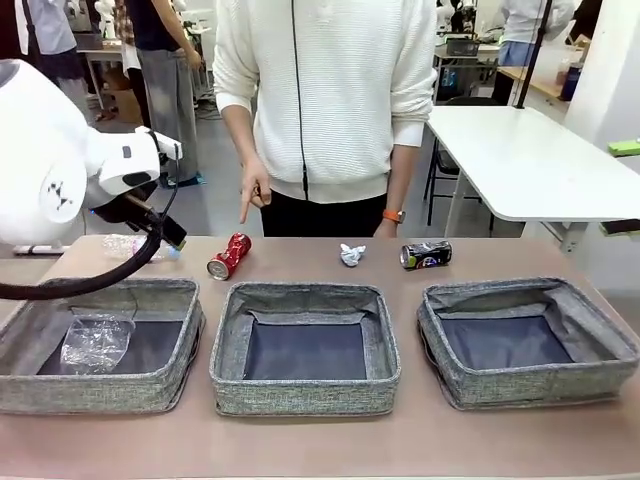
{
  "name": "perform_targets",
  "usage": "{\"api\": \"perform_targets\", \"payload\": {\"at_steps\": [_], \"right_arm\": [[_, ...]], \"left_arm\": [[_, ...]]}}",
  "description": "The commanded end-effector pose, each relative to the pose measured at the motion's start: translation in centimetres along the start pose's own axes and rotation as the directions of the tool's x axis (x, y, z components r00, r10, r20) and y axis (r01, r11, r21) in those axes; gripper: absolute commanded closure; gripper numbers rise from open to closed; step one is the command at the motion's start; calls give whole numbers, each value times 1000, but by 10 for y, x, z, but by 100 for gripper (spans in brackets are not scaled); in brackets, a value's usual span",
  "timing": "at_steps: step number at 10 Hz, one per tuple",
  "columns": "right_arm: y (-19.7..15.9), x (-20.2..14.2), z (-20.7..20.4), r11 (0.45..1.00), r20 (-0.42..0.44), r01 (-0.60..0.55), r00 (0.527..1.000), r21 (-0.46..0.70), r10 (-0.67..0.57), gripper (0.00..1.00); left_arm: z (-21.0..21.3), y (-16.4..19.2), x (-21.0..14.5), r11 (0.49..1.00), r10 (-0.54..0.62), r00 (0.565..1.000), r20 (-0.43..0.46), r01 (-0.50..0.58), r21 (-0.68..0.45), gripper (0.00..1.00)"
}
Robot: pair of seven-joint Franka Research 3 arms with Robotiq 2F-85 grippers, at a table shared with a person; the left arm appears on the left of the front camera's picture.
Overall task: Sort the waste into the appropriate baskets.
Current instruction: Pick up the waste item pointed out by the person.
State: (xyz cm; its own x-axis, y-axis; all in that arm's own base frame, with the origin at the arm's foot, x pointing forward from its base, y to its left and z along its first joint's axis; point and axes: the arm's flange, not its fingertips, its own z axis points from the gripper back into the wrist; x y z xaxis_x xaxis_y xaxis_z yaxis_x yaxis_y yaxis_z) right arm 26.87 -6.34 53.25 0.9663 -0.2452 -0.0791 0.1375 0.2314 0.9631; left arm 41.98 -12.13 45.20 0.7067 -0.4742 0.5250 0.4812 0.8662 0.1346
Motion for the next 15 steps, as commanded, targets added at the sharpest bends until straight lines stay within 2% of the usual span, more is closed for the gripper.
{"api": "perform_targets", "payload": {"at_steps": [1,4,6,11,15], "right_arm": [[2,2,1,1000,7,-24,1000,17,24,0],[2,2,1,1000,7,-24,1000,17,24,0],[2,2,1,1000,7,-24,1000,17,24,0],[2,2,1,1000,7,-24,1000,17,24,0],[2,2,1,1000,7,-24,1000,17,24,0]], "left_arm": [[-39,28,56,995,29,999,15,-28,-93,0],[-99,31,105,994,45,994,-97,-54,-94,0],[-135,38,118,989,65,986,-152,-84,-120,0],[-217,43,95,967,119,945,-304,-180,-182,0],[-231,30,85,963,104,940,-325,-177,-202,0]]}}
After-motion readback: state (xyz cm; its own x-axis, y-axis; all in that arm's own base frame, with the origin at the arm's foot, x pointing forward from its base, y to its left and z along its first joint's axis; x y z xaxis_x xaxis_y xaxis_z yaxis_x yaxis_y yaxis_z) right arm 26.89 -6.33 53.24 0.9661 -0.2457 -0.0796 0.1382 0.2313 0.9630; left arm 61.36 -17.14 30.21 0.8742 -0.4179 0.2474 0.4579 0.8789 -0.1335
